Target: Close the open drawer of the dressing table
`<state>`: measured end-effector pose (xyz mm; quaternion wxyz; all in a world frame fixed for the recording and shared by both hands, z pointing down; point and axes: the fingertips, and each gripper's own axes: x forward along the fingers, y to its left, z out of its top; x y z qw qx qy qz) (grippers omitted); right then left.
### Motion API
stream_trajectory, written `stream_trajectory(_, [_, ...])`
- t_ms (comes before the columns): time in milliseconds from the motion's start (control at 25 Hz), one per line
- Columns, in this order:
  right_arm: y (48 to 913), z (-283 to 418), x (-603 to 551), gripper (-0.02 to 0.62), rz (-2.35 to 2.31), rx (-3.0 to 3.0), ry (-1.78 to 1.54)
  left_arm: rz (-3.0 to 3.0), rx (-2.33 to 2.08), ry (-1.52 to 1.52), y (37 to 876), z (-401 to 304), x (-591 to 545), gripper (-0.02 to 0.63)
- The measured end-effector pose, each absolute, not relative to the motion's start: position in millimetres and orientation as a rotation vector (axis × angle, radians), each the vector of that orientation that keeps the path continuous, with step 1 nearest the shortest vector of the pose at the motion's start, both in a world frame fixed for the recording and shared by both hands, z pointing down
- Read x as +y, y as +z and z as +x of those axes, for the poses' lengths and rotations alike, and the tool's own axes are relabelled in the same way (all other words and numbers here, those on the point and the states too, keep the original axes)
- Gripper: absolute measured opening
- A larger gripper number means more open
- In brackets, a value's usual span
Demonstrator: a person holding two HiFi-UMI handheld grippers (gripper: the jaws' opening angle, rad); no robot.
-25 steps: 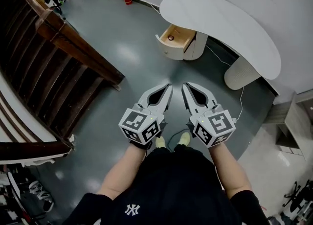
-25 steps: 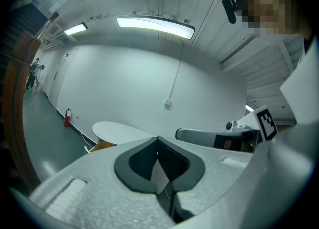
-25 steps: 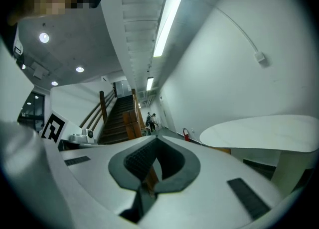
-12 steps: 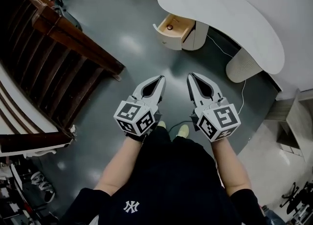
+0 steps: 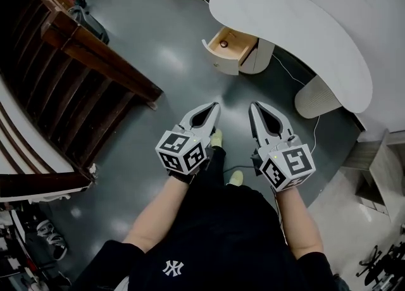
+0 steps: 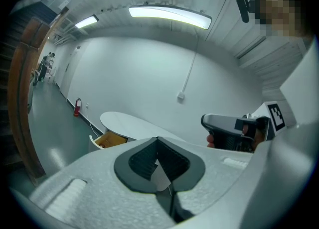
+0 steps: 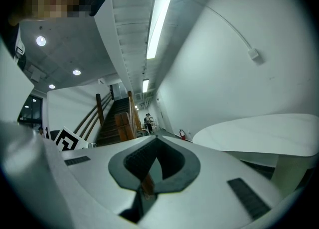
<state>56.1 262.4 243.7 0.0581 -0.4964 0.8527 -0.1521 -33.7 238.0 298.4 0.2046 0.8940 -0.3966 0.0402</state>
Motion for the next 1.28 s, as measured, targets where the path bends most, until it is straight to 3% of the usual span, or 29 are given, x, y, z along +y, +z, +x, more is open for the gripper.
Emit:
stream_trajectory(800, [288,13,22,0.015,-1.641,2.607,-0.549,2.338,-0.969,0.234,411,-71,-10,0.009])
stream_trajectory(1280, [321,-9,-56,0.015,-1.609,2.682,-0.626,2.029,-0.925,0.192,517,-86,-83,0.009])
